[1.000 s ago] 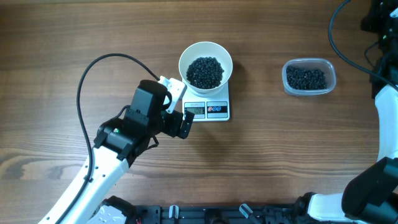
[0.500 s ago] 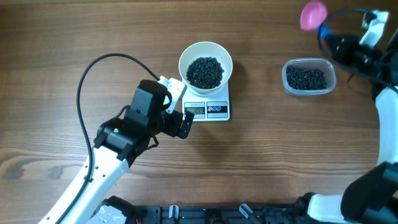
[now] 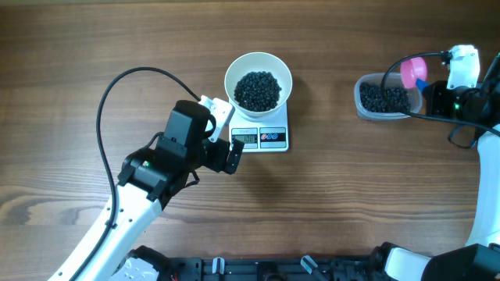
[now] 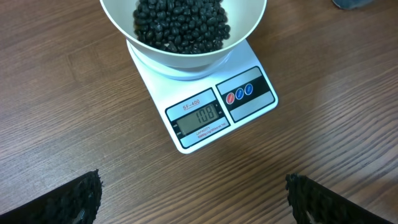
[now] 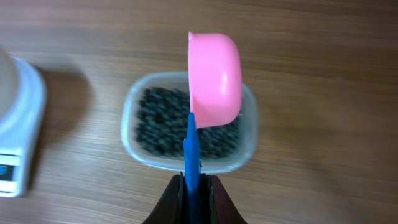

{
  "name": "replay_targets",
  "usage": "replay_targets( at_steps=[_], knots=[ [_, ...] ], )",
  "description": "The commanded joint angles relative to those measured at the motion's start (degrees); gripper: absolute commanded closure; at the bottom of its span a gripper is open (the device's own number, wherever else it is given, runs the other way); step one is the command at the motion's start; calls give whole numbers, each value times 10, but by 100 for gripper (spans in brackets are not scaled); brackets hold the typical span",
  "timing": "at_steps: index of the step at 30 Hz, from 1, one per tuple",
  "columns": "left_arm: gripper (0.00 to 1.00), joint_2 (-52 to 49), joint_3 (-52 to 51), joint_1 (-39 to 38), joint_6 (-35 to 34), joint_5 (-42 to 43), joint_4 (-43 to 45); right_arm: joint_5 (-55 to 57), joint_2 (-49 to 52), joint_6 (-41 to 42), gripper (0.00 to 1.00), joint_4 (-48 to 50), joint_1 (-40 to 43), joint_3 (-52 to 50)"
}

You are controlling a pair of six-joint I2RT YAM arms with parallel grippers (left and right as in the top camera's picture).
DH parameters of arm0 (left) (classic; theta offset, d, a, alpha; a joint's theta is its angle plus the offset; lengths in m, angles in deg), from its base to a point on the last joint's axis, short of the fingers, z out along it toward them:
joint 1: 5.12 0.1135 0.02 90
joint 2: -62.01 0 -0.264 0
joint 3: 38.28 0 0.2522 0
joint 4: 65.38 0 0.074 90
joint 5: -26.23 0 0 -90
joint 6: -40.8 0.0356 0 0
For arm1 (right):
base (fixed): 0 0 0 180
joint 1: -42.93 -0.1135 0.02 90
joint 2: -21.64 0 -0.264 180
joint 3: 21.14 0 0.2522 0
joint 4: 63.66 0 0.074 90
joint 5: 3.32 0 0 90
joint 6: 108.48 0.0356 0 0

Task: Scoop item into bowl and weigh 150g on scale
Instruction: 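Lower the pink scoop back into the bean tub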

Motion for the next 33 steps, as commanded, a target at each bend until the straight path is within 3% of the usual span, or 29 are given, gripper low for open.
replay_targets(
  at_steps=[1, 24, 33],
  knots=[
    [0, 6, 1, 0, 11, 9, 1, 44, 16, -24, 96, 4, 0, 2],
    [0, 6, 1, 0, 11, 9, 1, 20, 140, -8, 96, -36, -8, 1],
    [0, 6, 1, 0, 11, 9, 1, -49, 166, 8, 96, -44, -71, 1]
  ],
)
